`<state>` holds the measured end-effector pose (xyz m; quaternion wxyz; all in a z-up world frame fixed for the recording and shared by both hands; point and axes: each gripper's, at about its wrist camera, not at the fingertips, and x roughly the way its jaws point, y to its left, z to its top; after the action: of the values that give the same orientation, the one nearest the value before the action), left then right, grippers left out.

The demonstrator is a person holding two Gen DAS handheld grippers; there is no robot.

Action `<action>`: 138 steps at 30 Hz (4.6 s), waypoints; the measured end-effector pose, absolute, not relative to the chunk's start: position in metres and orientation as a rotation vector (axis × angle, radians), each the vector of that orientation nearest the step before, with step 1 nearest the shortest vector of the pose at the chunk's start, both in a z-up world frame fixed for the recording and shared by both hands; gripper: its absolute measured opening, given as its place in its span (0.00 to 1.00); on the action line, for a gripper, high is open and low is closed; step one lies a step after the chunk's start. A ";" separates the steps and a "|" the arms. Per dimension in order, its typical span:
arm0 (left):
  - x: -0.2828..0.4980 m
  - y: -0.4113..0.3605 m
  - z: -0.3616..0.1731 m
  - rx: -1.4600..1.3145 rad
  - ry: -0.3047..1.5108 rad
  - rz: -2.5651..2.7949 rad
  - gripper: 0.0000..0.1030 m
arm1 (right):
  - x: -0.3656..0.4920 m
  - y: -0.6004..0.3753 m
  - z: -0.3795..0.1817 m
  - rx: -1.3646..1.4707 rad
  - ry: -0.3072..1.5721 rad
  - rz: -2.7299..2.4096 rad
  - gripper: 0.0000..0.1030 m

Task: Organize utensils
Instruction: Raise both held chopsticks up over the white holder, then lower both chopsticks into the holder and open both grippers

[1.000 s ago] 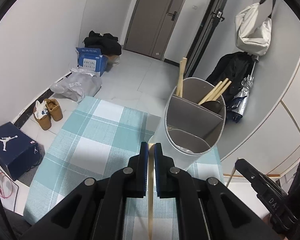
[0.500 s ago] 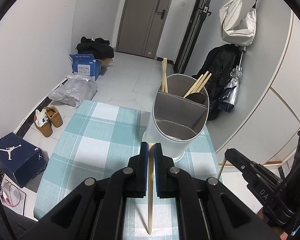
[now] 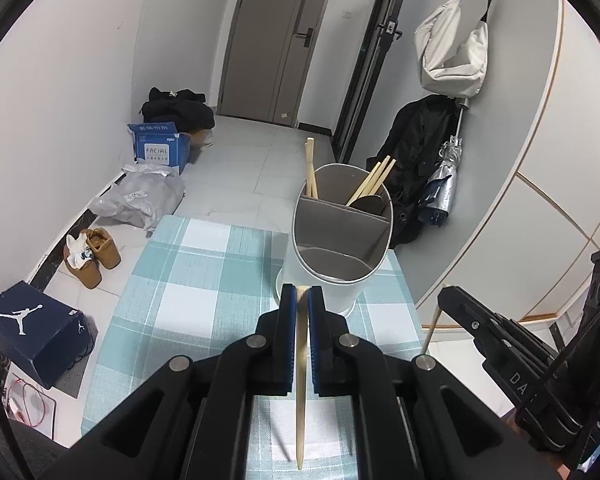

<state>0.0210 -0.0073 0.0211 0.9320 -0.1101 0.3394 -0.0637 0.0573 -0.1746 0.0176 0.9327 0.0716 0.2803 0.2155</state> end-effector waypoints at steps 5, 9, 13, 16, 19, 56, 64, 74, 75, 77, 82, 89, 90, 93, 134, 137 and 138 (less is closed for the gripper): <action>0.021 -0.004 0.022 -0.242 0.697 -0.145 0.02 | 0.053 -0.168 0.024 0.142 0.554 0.439 0.04; 0.022 -0.002 0.031 -0.245 0.674 -0.155 0.02 | 0.051 -0.167 0.035 0.152 0.530 0.439 0.04; 0.027 -0.004 0.042 -0.232 0.667 -0.173 0.02 | 0.052 -0.164 0.049 0.151 0.501 0.449 0.04; 0.031 -0.004 0.050 -0.233 0.658 -0.182 0.02 | 0.053 -0.160 0.058 0.136 0.479 0.457 0.04; 0.036 -0.003 0.059 -0.243 0.642 -0.190 0.02 | 0.058 -0.158 0.068 0.137 0.463 0.465 0.04; 0.173 0.014 0.102 -0.403 0.429 -0.113 0.02 | 0.245 -0.149 0.158 0.186 0.260 0.499 0.05; 0.179 0.012 0.082 -0.355 0.437 -0.123 0.02 | 0.265 -0.135 0.132 0.150 0.284 0.493 0.05; 0.175 0.012 0.075 -0.324 0.453 -0.220 0.02 | 0.247 -0.136 0.103 0.116 0.292 0.518 0.05; 0.174 0.012 0.075 -0.322 0.455 -0.233 0.02 | 0.243 -0.136 0.101 0.109 0.292 0.521 0.05; 0.169 0.011 0.075 -0.315 0.456 -0.249 0.02 | 0.238 -0.136 0.099 0.090 0.292 0.526 0.05; 0.165 0.011 0.070 -0.312 0.476 -0.268 0.02 | 0.231 -0.134 0.089 0.065 0.320 0.541 0.05; 0.158 0.006 0.065 -0.293 0.504 -0.302 0.02 | 0.218 -0.130 0.081 0.049 0.362 0.574 0.05; 0.156 0.004 0.064 -0.285 0.509 -0.314 0.02 | 0.216 -0.129 0.080 0.046 0.371 0.581 0.05; 0.153 0.002 0.063 -0.274 0.519 -0.329 0.02 | 0.212 -0.128 0.073 0.031 0.396 0.580 0.05; 0.059 0.020 0.095 -0.254 0.476 -0.120 0.83 | 0.097 -0.178 0.097 0.121 0.451 0.461 0.50; 0.050 0.021 0.099 -0.254 0.449 -0.105 0.91 | 0.084 -0.177 0.102 0.122 0.431 0.467 0.55; 0.047 0.021 0.099 -0.253 0.442 -0.101 0.92 | 0.080 -0.177 0.103 0.123 0.425 0.465 0.59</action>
<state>0.0470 0.0212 0.0992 0.9666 -0.1249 0.2183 -0.0497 0.0800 -0.1766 0.1035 0.9489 0.0607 0.2091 0.2286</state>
